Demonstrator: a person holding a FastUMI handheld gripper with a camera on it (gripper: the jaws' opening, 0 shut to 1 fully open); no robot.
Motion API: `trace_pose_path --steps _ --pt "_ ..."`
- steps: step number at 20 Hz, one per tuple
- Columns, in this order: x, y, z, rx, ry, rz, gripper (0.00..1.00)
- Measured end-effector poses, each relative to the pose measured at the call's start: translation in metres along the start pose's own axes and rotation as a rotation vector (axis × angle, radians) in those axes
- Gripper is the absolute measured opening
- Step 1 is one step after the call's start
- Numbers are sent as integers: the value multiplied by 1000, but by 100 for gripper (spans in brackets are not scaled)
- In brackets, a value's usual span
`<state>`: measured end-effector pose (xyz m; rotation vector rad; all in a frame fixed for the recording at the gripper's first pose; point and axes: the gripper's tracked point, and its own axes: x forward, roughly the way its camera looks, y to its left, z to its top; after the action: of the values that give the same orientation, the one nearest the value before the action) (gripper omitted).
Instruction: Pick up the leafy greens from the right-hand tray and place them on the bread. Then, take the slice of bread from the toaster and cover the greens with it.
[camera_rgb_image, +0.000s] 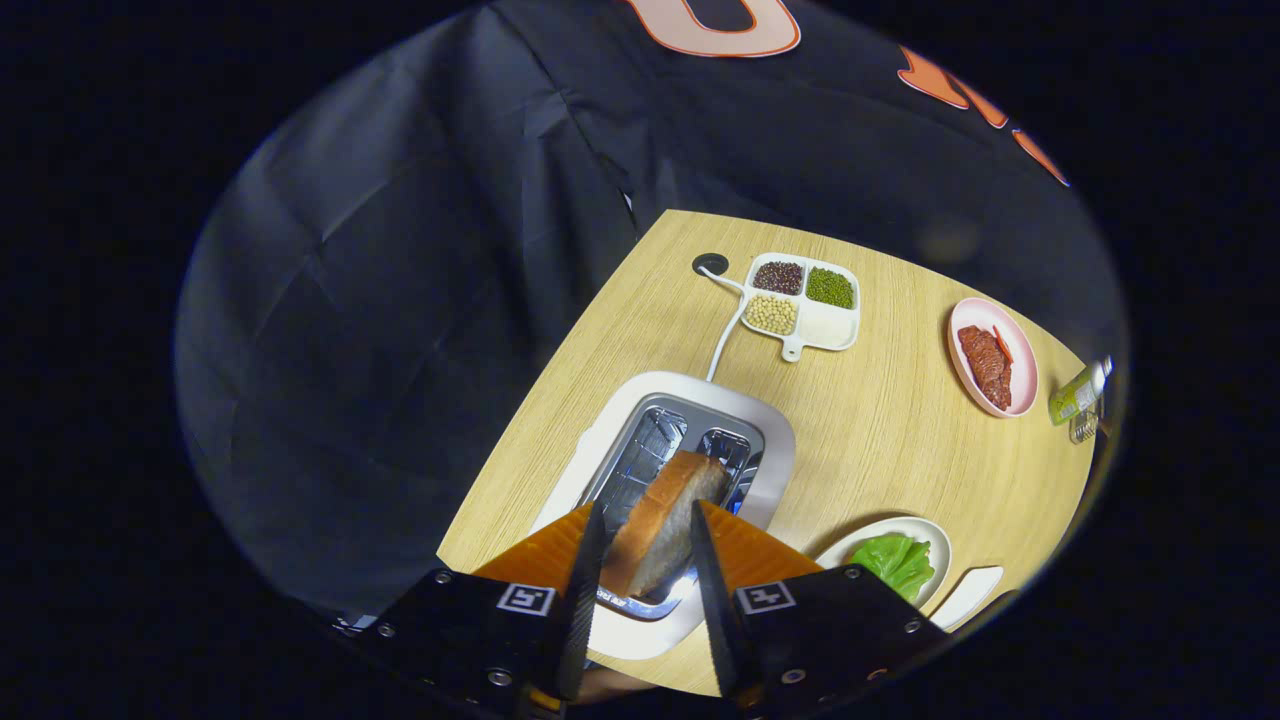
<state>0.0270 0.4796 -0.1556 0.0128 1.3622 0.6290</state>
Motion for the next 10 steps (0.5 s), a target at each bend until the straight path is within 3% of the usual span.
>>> trace_pose_path --steps 1,5,10 --pt "0 -3 2 9 -2 -4 42" --pt "-6 -11 1 51 -12 0 21" --pt "-25 -13 5 75 -70 51 11"
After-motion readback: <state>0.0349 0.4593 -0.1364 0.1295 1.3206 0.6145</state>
